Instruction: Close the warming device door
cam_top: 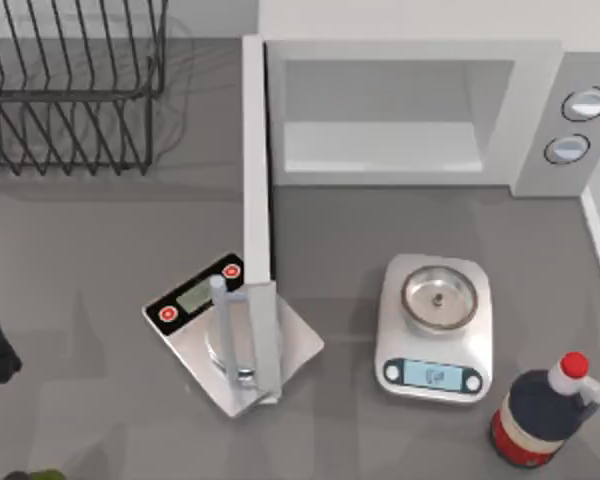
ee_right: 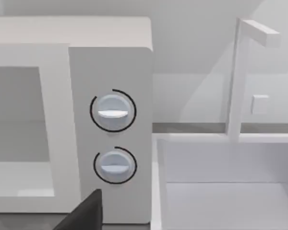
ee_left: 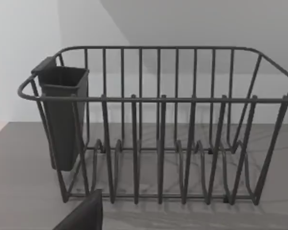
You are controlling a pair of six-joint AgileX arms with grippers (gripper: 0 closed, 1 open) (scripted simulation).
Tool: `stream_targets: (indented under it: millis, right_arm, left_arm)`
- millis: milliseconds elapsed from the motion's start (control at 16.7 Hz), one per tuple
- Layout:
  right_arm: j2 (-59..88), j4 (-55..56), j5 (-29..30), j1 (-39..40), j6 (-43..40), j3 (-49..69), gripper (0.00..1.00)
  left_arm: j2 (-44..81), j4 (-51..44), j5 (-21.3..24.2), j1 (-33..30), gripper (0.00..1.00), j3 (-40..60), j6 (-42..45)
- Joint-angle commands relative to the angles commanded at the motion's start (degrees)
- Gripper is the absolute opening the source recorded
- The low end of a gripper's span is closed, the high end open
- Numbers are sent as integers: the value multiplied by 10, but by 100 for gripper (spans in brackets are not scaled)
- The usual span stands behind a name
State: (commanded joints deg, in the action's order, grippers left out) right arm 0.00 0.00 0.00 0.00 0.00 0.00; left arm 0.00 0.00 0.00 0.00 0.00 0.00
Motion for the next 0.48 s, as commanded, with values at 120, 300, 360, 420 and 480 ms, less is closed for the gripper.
stream_targets:
  millis: [120, 300, 360, 420, 480]
  right_arm:
    - [0, 0, 0, 0, 0, 0, 100]
    - [0, 0, 0, 0, 0, 0, 100]
    - [0, 0, 0, 0, 0, 0, 100]
    - [0, 0, 0, 0, 0, 0, 100]
    - [0, 0, 0, 0, 0, 0, 100]
  left_arm:
    - [0, 0, 0, 0, 92, 0, 0]
    - [0, 0, 0, 0, 70, 0, 0]
    - [0, 0, 0, 0, 62, 0, 0]
    - [0, 0, 0, 0, 55, 0, 0]
    - [0, 0, 0, 0, 47, 0, 0]
